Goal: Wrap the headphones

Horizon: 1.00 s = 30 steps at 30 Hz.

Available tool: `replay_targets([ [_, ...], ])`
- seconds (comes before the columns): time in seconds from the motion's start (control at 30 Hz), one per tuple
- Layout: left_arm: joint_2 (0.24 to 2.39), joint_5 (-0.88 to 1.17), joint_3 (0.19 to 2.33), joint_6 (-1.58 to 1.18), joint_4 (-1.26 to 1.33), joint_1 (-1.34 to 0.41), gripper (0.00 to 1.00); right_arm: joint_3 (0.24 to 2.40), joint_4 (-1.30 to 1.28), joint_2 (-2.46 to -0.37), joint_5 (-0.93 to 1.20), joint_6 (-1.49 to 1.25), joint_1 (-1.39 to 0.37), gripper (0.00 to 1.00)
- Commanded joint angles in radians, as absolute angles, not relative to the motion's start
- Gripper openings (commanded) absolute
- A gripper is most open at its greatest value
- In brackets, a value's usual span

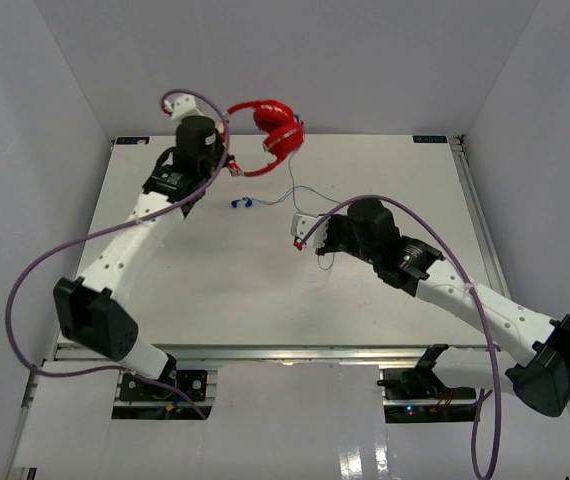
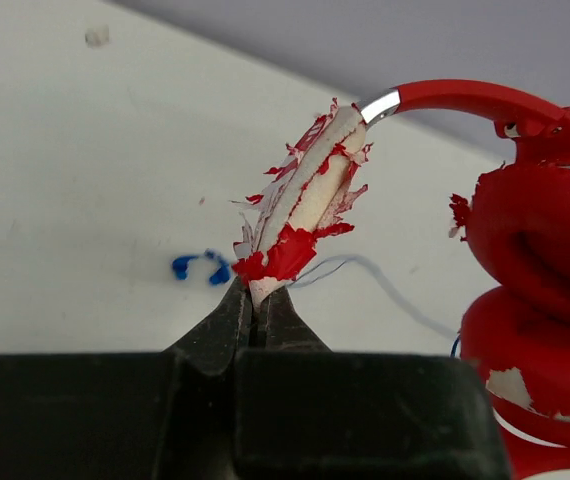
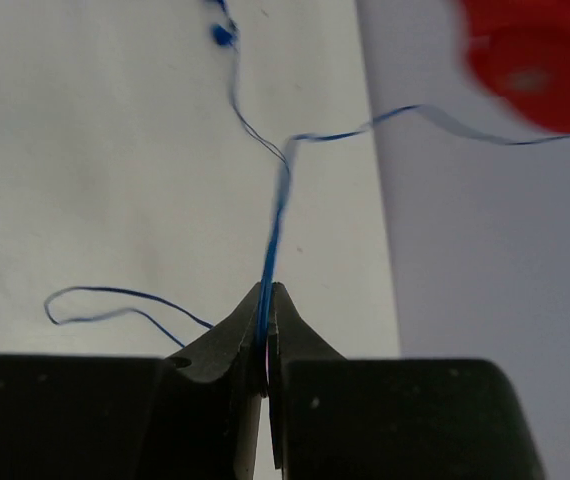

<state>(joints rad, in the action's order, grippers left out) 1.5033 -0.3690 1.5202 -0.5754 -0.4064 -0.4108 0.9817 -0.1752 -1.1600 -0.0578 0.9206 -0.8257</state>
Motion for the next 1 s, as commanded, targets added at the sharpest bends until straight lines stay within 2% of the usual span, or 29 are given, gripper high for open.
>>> replay_targets([
  [0.0,1.533,-0.386,1.479,-0.333,-0.364,-0.486,0.0,1.057,-0.195,-1.111,-0.42,1.153,-0.827,0.08],
  [0.2,1.497,-0.178,1.355,-0.227,-0.299,-0.509,0.0,1.148,-0.202,-1.137,-0.423,1.194,-0.825,0.08],
  [0.3,1.465,-0.036,1.298,-0.192,-0.278,-0.515,0.0,1.189,-0.232,-1.152,-0.315,1.126,-0.816,0.08],
  [0.4,1.423,0.029,1.24,-0.178,-0.255,-0.527,0.0,1.196,-0.264,-1.153,-0.171,1.03,-0.786,0.08],
  [0.6,1.31,0.176,1.107,-0.141,-0.179,-0.533,0.0,1.192,-0.252,-1.163,-0.021,0.958,-0.72,0.08],
  [0.77,1.309,0.237,1.068,-0.13,-0.167,-0.557,0.0,1.255,-0.273,-1.204,0.093,0.878,-0.699,0.08],
  [0.97,1.335,0.281,1.06,-0.126,-0.127,-0.614,0.0,1.269,-0.264,-1.261,0.128,0.828,-0.666,0.08],
])
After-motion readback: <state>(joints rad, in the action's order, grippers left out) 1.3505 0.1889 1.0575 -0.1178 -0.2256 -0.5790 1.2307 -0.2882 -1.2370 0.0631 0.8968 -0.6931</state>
